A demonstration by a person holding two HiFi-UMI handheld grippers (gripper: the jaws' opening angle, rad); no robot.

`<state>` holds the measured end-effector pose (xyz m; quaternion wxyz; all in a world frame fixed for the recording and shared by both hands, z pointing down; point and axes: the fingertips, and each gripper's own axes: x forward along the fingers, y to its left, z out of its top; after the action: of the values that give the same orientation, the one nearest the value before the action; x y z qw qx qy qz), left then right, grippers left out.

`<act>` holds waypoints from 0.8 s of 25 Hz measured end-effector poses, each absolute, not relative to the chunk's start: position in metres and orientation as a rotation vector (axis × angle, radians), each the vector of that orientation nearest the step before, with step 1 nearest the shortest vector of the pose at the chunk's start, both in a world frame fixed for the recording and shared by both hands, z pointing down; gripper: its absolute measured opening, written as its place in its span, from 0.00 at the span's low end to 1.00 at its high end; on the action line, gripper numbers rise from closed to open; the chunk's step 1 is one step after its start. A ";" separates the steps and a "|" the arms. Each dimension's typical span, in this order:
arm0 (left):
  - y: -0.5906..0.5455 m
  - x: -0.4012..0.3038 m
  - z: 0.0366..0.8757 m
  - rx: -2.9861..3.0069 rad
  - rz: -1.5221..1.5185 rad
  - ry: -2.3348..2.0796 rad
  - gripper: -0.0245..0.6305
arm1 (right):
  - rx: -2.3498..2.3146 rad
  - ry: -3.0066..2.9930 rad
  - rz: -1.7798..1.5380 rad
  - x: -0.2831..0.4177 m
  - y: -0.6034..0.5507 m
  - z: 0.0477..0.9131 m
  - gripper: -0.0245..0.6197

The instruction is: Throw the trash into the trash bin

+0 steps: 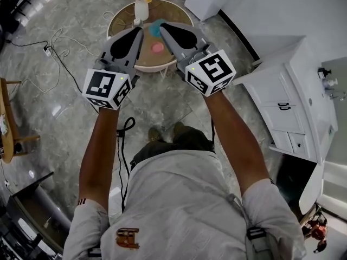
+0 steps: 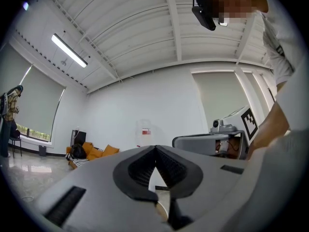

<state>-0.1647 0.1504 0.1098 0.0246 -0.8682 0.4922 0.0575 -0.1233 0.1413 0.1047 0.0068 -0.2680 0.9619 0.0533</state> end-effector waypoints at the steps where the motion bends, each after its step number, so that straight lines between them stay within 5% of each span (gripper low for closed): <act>1: 0.150 -0.165 0.113 -2.690 0.175 1.522 0.04 | -0.843 3.013 0.163 -0.125 0.141 0.108 0.04; 20: 0.056 -0.158 0.212 -2.708 0.020 1.617 0.04 | -0.834 3.167 0.143 -0.106 0.040 0.222 0.04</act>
<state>-0.1581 0.0563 0.2123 -0.0064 -0.8585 0.5127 0.0064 -0.1061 0.0397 0.2219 -0.0685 -0.2539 0.9638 0.0434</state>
